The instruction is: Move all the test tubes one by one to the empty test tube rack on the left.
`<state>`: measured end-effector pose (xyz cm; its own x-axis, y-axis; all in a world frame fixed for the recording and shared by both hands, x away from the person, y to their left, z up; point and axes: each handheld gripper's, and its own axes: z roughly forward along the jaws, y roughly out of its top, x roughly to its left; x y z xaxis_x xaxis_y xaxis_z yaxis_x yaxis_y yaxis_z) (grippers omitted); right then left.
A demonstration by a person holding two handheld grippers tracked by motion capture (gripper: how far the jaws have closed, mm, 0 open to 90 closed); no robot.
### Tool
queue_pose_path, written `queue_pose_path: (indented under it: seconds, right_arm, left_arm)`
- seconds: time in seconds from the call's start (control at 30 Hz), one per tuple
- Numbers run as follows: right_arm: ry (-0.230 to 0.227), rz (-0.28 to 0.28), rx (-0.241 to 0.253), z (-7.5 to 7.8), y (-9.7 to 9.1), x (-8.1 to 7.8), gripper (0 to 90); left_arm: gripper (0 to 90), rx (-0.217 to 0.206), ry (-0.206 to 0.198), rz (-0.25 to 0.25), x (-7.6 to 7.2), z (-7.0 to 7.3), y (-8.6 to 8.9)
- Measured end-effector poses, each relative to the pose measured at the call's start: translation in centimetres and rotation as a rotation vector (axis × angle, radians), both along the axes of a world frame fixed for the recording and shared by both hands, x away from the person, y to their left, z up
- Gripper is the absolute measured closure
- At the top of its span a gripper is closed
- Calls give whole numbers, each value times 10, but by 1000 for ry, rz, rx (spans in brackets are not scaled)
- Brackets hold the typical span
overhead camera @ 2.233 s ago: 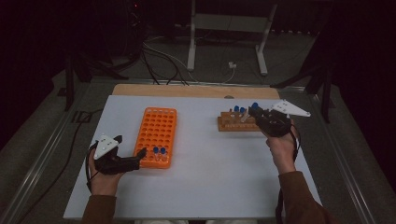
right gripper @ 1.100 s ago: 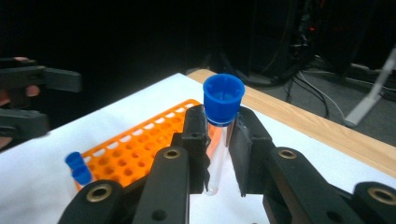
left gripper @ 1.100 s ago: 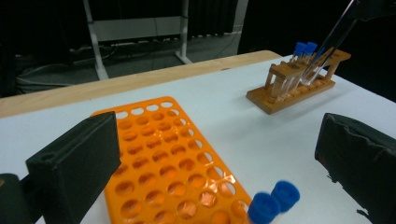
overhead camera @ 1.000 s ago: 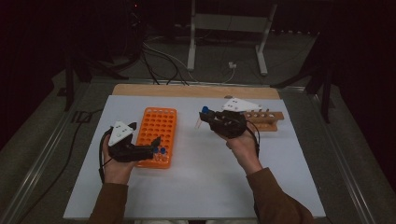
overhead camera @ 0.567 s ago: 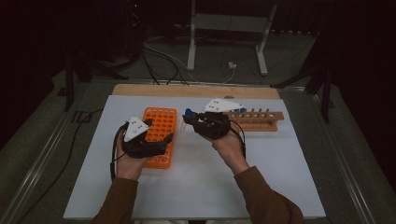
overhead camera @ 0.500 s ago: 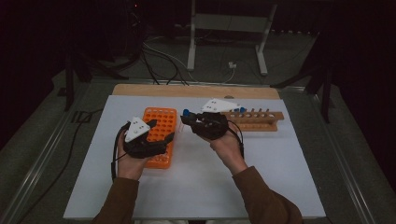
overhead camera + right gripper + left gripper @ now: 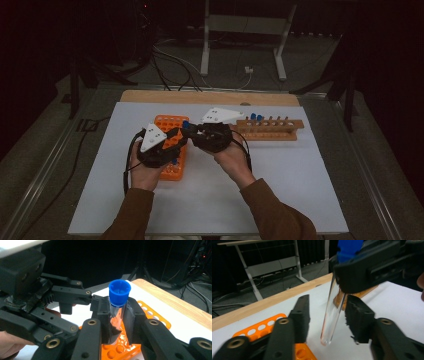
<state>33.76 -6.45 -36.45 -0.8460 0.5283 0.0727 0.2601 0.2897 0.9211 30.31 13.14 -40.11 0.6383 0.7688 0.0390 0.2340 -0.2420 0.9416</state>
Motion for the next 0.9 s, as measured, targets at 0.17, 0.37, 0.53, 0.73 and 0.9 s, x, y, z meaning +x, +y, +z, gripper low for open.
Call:
queue_pose_path:
  seconds: [0.17, 0.37, 0.53, 0.73, 0.9]
  right_arm:
    - [8, 6, 2, -1, 1, 0, 767]
    - [9, 9, 0, -1, 1, 0, 758]
    - [17, 14, 17, 0, -3, 1, 552]
    - [7, -16, 22, 0, -14, 3, 293]
    - [11, -60, 12, -4, -22, 5, 144]
  left_arm:
    - [720, 14, -10, -14, -1, 0, -2]
    - [776, 27, -13, -21, -1, 0, -3]
    - [779, 16, -2, 1, 2, 0, 3]
    - [780, 3, 3, 25, 3, 0, 11]
    - [780, -17, 11, 37, 3, -1, 19]
